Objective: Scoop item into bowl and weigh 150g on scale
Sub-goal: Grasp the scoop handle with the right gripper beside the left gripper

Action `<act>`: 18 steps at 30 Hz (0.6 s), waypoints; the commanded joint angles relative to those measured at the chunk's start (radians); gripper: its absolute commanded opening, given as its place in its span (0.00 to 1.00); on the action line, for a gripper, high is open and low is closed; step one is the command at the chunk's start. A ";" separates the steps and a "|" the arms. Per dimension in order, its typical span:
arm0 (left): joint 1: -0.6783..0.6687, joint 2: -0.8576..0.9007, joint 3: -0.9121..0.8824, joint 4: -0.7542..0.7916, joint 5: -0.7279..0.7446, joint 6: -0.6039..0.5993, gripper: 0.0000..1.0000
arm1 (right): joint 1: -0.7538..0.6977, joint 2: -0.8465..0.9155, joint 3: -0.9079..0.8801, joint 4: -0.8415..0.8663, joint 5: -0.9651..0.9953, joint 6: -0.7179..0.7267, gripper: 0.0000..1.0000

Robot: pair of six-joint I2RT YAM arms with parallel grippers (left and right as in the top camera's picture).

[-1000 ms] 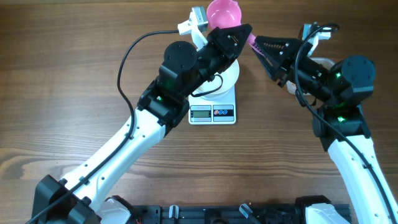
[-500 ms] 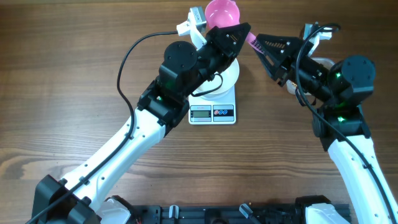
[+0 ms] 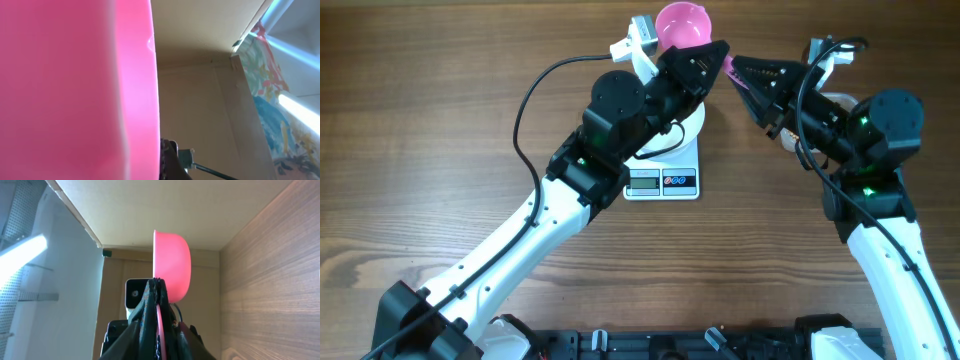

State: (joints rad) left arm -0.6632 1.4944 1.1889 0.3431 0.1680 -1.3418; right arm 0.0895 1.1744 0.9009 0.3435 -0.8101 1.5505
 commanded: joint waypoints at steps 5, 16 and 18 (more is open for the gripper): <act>-0.003 0.007 0.010 0.001 -0.017 -0.002 0.04 | 0.003 -0.002 0.027 0.003 0.010 0.006 0.22; -0.016 0.008 0.010 0.000 -0.025 -0.002 0.04 | 0.003 -0.002 0.027 0.003 0.006 0.021 0.15; -0.016 0.007 0.010 0.000 -0.025 -0.002 0.04 | 0.003 -0.002 0.027 0.003 0.004 0.021 0.14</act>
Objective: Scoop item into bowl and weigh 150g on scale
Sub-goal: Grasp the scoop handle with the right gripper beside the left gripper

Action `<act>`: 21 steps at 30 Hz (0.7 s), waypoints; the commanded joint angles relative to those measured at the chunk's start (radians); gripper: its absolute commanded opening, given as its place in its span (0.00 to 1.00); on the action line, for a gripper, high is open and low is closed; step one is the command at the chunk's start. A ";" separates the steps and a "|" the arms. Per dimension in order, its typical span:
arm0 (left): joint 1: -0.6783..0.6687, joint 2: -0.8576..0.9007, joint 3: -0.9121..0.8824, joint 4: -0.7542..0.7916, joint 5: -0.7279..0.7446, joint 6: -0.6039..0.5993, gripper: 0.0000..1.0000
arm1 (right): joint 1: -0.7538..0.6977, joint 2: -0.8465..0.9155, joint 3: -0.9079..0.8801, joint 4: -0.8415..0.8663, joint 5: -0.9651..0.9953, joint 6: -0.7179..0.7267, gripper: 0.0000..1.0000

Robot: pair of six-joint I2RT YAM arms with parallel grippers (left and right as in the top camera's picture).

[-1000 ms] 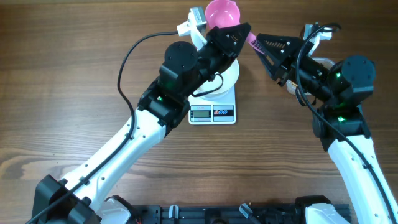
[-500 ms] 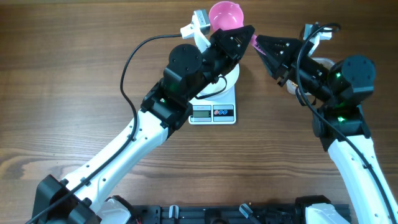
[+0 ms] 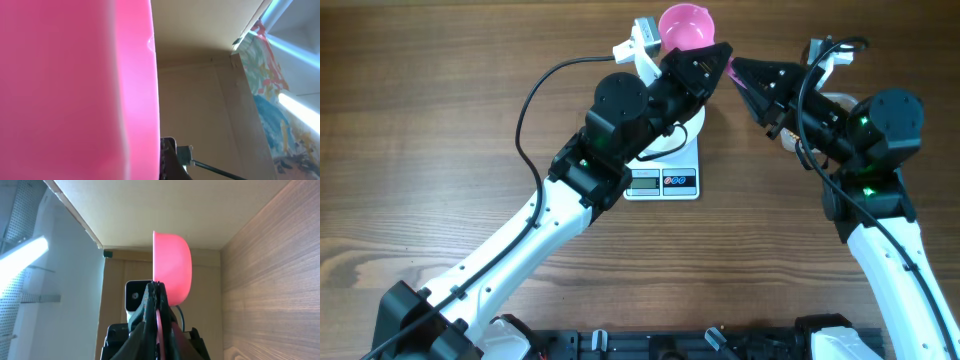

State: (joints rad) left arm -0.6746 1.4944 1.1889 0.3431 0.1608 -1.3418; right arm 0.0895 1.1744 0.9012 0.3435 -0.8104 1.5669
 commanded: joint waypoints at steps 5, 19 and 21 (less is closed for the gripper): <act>-0.003 0.008 0.010 0.000 -0.028 -0.002 0.04 | 0.003 -0.002 0.026 0.003 0.002 0.005 0.10; -0.003 0.007 0.010 -0.015 -0.028 -0.001 0.64 | 0.003 -0.002 0.026 -0.001 0.010 -0.077 0.05; -0.003 0.007 0.010 -0.037 -0.028 0.002 0.75 | 0.002 -0.002 0.026 -0.001 0.019 -0.090 0.05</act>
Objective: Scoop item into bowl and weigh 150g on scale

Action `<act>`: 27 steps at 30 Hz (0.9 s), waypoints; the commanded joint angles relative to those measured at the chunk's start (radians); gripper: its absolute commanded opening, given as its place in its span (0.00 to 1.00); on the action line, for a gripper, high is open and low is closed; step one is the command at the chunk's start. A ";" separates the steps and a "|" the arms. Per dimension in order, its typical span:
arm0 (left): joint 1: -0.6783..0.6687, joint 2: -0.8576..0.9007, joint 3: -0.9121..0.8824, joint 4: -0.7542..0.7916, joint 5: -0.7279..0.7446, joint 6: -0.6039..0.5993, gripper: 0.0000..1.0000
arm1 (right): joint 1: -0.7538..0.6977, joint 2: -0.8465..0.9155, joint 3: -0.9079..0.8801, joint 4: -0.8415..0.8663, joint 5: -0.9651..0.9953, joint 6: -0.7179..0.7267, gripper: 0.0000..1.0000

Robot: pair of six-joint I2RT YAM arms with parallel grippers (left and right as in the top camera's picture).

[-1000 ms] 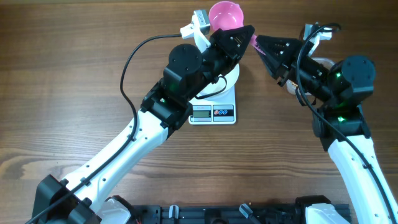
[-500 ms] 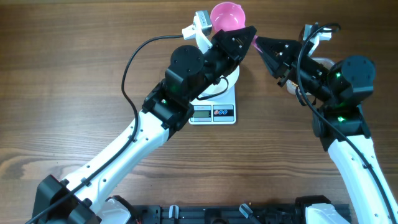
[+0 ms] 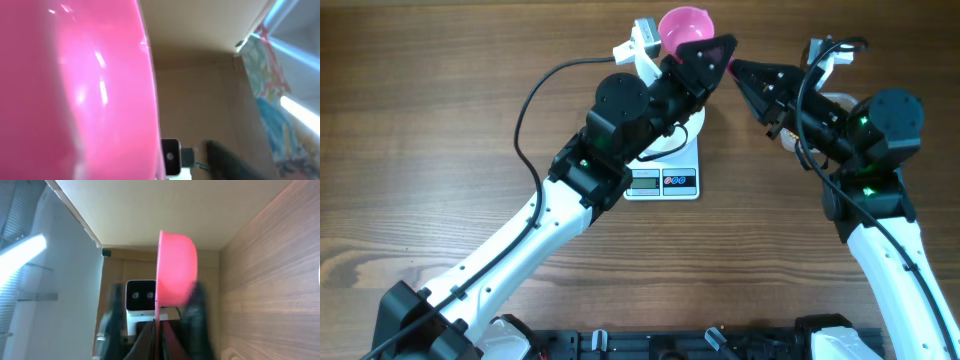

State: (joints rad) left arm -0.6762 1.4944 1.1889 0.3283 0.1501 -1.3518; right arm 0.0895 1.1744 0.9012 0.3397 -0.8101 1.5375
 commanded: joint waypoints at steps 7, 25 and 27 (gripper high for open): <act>-0.002 0.007 0.010 -0.075 0.047 0.082 0.80 | -0.016 -0.002 0.030 -0.077 0.092 -0.209 0.04; 0.012 -0.072 0.010 -0.303 0.186 0.600 1.00 | -0.148 -0.002 0.340 -0.739 0.349 -0.714 0.05; 0.031 -0.101 0.010 -0.379 0.161 0.658 1.00 | -0.148 -0.002 0.393 -0.846 0.425 -0.780 0.04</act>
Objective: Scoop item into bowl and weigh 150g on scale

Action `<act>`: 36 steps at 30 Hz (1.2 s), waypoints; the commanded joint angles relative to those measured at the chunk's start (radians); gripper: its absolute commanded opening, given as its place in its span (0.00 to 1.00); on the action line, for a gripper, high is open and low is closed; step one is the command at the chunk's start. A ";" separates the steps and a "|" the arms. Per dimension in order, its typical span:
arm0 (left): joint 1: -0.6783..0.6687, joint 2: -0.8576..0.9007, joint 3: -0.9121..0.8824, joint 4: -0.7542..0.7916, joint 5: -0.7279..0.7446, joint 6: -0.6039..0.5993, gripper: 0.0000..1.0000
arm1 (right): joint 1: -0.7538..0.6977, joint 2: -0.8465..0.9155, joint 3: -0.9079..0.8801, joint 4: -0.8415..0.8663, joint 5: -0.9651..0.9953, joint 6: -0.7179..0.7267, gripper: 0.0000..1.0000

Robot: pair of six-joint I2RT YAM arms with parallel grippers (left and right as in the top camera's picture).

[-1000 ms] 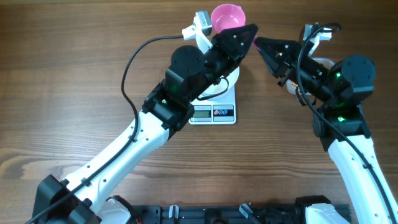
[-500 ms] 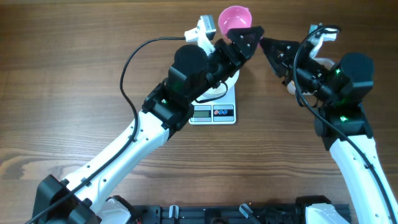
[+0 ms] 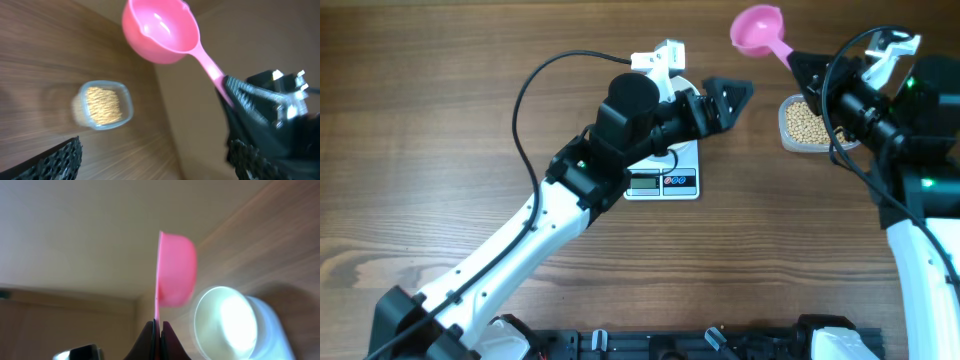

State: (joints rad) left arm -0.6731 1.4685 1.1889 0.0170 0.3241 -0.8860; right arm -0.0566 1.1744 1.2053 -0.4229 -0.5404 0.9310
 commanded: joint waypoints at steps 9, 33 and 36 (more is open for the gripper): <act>0.175 -0.171 0.044 -0.461 -0.069 0.385 1.00 | -0.003 -0.002 0.292 -0.391 0.311 -0.398 0.05; 0.208 -0.125 0.048 -0.917 -0.093 0.377 0.04 | -0.003 0.000 0.293 -0.654 0.410 -0.512 0.04; 0.155 -0.087 0.038 -0.917 -0.095 0.378 0.04 | -0.003 0.000 0.293 -0.654 0.410 -0.512 0.04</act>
State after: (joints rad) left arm -0.4618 1.3293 1.2388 -0.8978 0.2329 -0.5102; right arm -0.0570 1.1744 1.4841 -1.0798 -0.1516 0.4465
